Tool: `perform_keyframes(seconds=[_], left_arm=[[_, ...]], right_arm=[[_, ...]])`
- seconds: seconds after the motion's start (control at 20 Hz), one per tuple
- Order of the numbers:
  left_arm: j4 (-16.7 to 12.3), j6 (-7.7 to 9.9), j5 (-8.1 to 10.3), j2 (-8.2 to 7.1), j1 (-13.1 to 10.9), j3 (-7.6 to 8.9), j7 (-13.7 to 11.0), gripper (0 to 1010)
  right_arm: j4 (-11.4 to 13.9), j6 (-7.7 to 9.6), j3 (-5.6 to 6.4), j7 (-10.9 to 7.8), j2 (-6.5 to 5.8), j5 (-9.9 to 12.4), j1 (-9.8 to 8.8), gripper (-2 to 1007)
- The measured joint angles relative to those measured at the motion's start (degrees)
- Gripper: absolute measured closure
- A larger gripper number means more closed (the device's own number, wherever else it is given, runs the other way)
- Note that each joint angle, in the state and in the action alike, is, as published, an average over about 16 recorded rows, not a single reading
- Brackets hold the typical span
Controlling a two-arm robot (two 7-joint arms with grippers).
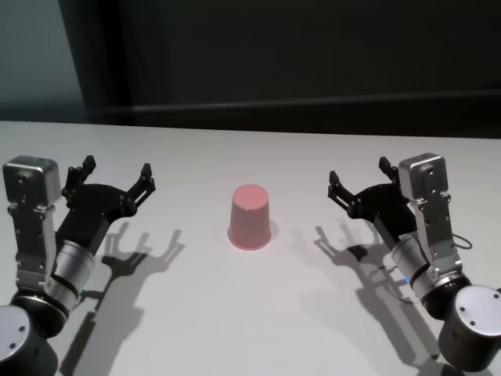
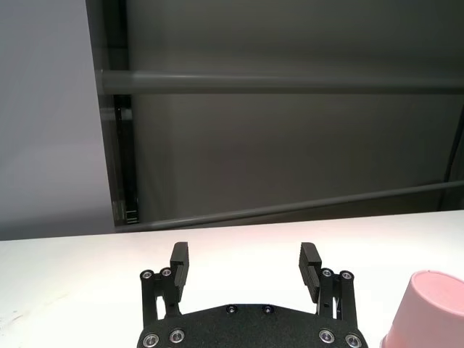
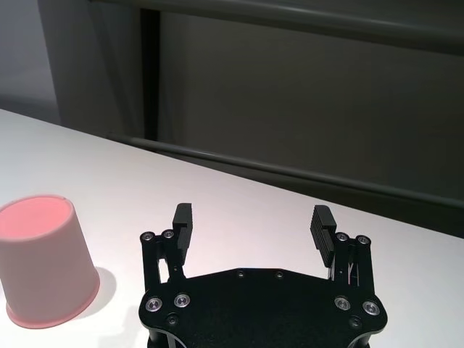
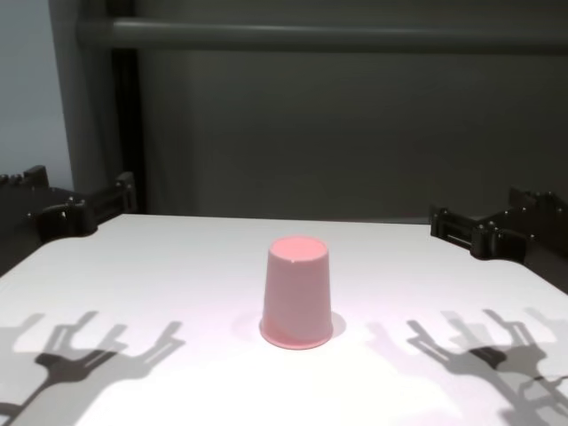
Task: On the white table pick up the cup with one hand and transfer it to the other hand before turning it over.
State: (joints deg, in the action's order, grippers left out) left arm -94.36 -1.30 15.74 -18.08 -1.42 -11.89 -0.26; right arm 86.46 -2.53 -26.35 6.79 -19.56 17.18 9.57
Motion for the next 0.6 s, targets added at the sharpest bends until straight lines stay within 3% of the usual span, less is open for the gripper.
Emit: perform_keyframes(seconds=[0.6], left_arm=[[0.0, 0.00, 0.00, 0.00, 0.0, 0.00, 0.0, 9]], right_arm=[[1.6, 0.78, 1.44, -1.34, 0.12, 1.1, -2.01, 3]])
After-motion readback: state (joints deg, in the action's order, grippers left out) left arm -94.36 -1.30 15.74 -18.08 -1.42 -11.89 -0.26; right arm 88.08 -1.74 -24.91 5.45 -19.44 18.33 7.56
